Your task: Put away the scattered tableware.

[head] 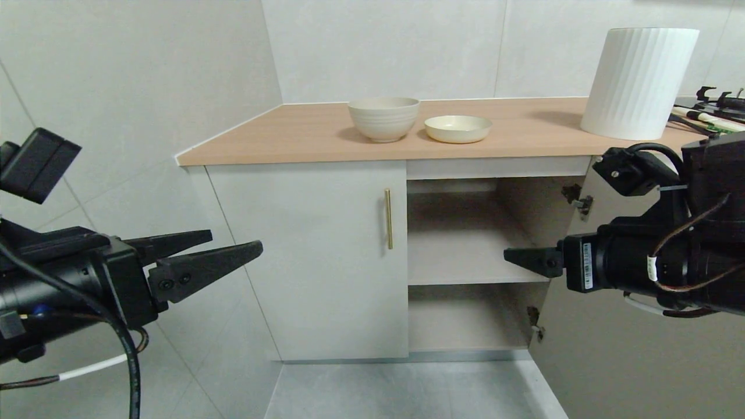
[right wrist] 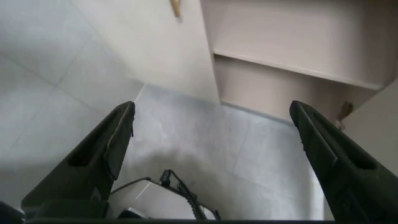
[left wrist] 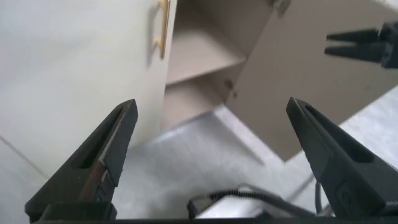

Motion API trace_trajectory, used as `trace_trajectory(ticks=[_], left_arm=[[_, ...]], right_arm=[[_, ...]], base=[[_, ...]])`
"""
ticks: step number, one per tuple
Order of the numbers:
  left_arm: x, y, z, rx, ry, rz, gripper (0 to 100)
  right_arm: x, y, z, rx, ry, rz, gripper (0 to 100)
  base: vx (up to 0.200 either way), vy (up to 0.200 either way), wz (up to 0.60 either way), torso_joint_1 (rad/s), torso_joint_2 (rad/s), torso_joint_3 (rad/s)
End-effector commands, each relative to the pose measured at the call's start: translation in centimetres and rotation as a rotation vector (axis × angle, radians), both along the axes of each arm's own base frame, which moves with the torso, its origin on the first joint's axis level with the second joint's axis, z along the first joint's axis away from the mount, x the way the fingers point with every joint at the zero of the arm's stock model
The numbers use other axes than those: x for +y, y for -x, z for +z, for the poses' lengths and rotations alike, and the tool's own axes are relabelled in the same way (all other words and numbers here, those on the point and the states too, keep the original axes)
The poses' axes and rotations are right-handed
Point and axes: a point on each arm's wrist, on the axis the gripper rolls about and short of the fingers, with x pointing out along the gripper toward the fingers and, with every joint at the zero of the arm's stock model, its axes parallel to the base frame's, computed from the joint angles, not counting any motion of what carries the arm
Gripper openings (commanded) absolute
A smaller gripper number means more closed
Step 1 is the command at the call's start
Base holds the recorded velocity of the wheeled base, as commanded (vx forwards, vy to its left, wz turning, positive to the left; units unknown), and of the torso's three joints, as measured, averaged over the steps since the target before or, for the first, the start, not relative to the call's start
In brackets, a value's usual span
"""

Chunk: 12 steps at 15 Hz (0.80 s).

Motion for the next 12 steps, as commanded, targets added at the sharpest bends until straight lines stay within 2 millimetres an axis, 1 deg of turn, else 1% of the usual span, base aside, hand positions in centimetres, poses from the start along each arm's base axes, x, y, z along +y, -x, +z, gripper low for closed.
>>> trace_trajectory(ticks=[1,3,8,12], left_arm=[[-0.08,-0.24,-0.26,0.01,-0.004,-0.002,100],[-0.17,-0.52,-0.17,0.009,-0.003,-0.003,100],[-0.18,-0.55,-0.24,0.01,-0.007,-0.004,100],[-0.2,-0.59,-0.26,0.01,-0.007,-0.004,100]], right_arm=[[-0.43,0.62,0.74,-0.018,-0.015,0.003,100],[-0.37,0.86,0.73,-0.012,-0.012,0.012,100],[-0.4,1.01,0.19,0.006,-0.007,0.024,100],[-0.69,1.43,0.17,0.001,-0.011,0.024,100]], base=[[0.0,0.0,0.0,0.0,0.0,0.0],[0.0,0.0,0.0,0.0,0.0,0.0],[0.2,0.0,0.0,0.004,0.0,0.004],[0.2,0.0,0.0,0.002,0.0,0.004]])
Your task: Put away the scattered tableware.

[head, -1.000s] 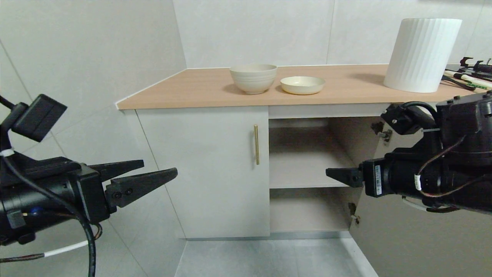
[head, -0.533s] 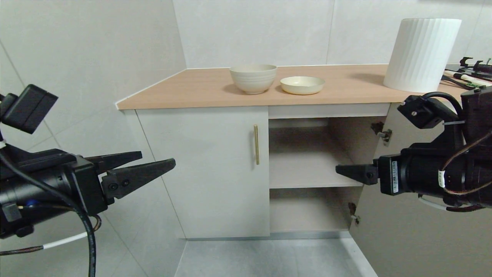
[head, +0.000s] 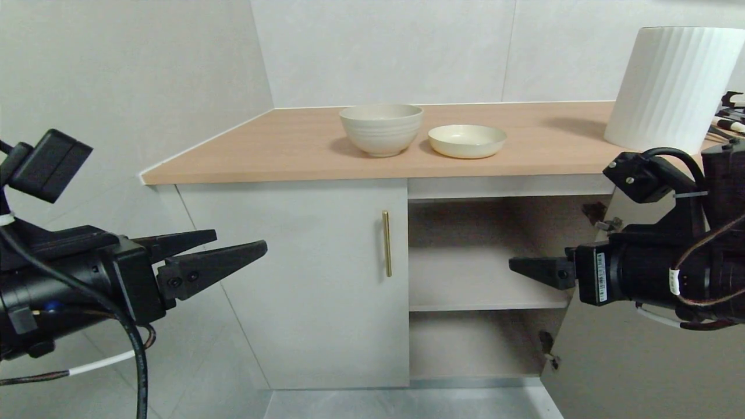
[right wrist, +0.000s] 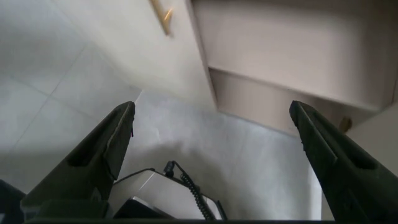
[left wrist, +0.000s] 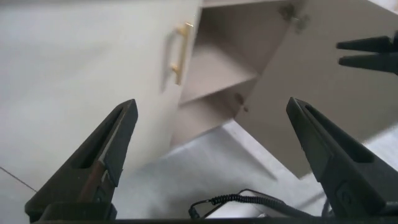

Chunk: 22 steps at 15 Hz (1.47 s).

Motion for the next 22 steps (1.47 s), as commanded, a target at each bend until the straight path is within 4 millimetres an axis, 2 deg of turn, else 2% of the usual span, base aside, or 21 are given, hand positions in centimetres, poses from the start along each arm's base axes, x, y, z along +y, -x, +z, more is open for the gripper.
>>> trace_trajectory(ticks=[1,4,19,22], left_arm=[[-0.05,-0.15,-0.1,0.005,-0.002,0.0,100],[-0.08,-0.25,-0.25,0.011,-0.003,0.0,100],[-0.3,-0.82,-0.79,0.037,-0.012,-0.001,100],[-0.35,-0.96,-0.9,0.043,-0.014,-0.001,100]], right_arm=[[-0.2,0.29,0.18,-0.008,-0.004,0.001,100],[-0.23,0.27,0.18,-0.009,-0.002,0.001,100],[-0.12,0.1,-0.13,-0.003,0.008,0.001,100],[-0.14,0.09,-0.13,-0.003,0.008,0.0,100]], base=[[0.2,0.0,0.0,-0.002,0.01,0.002],[0.2,0.0,0.0,0.001,0.0,0.002],[0.0,0.0,0.0,0.0,0.0,0.0],[0.0,0.0,0.0,0.048,-0.24,-0.202]])
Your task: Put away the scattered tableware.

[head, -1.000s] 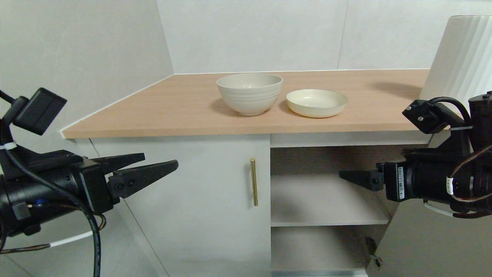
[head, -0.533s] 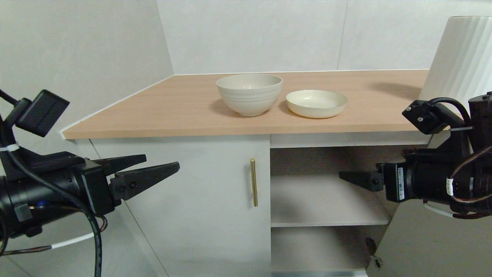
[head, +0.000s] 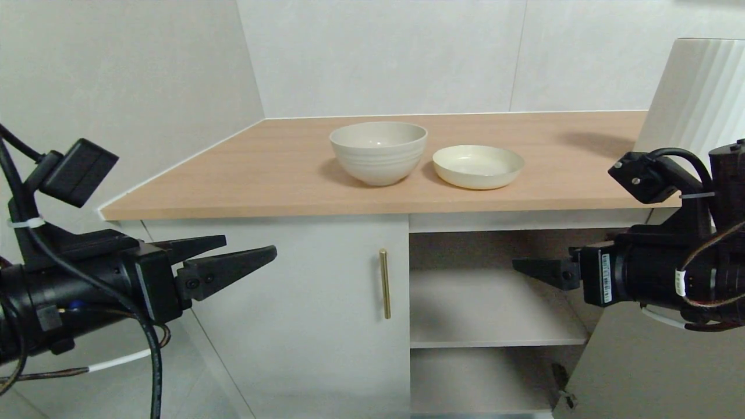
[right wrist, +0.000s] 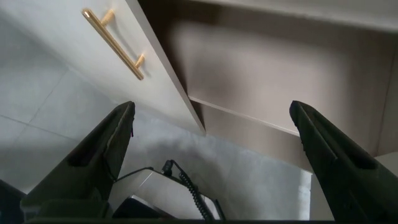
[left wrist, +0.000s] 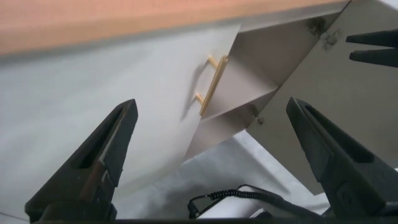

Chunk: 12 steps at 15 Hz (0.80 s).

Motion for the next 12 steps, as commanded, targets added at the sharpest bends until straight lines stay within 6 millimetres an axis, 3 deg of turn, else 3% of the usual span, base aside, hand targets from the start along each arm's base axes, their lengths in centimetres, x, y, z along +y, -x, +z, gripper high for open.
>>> trace_trajectory(ticks=[1,12], left_arm=[[-0.06,-0.16,-0.18,0.009,-0.003,0.0,100],[-0.21,-0.61,-0.52,0.024,-0.008,0.001,100]], right_arm=[[0.04,-0.03,-0.07,0.003,0.002,0.001,100],[0.05,-0.15,-0.17,0.006,0.006,-0.001,100]], base=[[0.0,0.0,0.0,0.036,-0.17,-0.286],[0.0,0.0,0.0,0.177,-0.48,-0.29]])
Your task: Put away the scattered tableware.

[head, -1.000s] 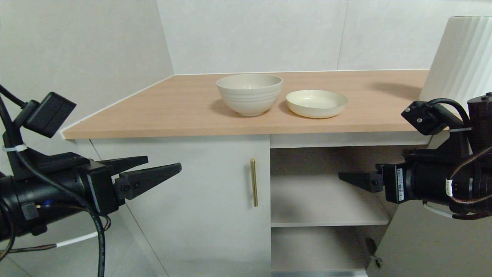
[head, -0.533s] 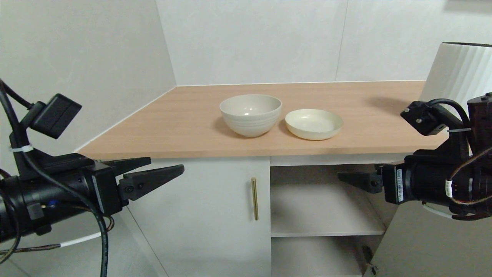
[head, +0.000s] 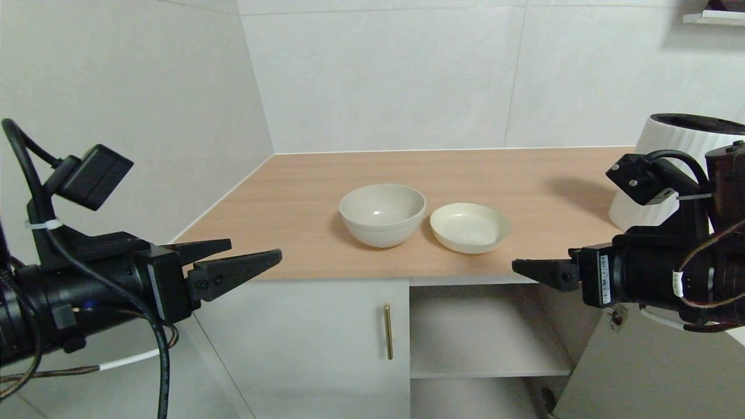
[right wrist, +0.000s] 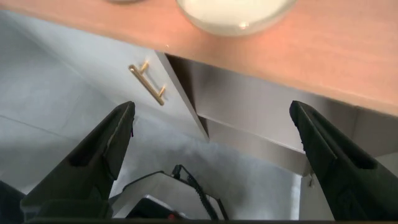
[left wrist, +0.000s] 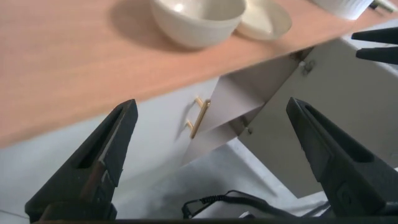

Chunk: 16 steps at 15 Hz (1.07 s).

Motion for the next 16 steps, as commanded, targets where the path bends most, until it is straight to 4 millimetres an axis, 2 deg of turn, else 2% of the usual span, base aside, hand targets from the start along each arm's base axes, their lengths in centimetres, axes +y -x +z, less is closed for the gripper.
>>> trace_trajectory(ticks=[1,6,9,11,14,16], left_arm=[[-0.1,-0.2,-0.1,-0.001,0.004,0.0,100],[-0.1,-0.4,-0.2,0.006,0.0,-0.001,100],[-0.4,-1.3,-0.6,0.029,-0.009,0.001,100],[-0.9,-2.7,-0.3,0.047,-0.018,0.008,100],[-1.8,-4.2,0.0,0.095,-0.037,-0.008,100],[-2.6,-6.6,-0.3,0.137,-0.05,-0.008,100]], right_arm=[[0.0,0.0,0.0,0.001,0.001,0.0,100],[0.1,-0.2,-0.2,0.005,0.004,0.0,100],[0.3,-0.4,-0.3,0.01,0.007,0.0,100],[1.0,-1.6,-0.4,-0.023,0.001,0.002,100],[1.8,-4.6,-0.1,-0.045,-0.016,-0.035,100],[1.9,-6.2,-1.0,-0.011,-0.007,-0.069,100]], base=[[0.0,0.0,0.0,0.203,-0.46,-0.276],[0.0,0.0,0.0,0.218,-0.49,-0.277],[0.0,0.0,0.0,0.172,-0.38,-0.206],[0.0,0.0,0.0,0.041,-0.1,-0.056],[0.0,0.0,0.0,0.0,0.0,0.0],[0.0,0.0,0.0,0.0,0.0,0.0]])
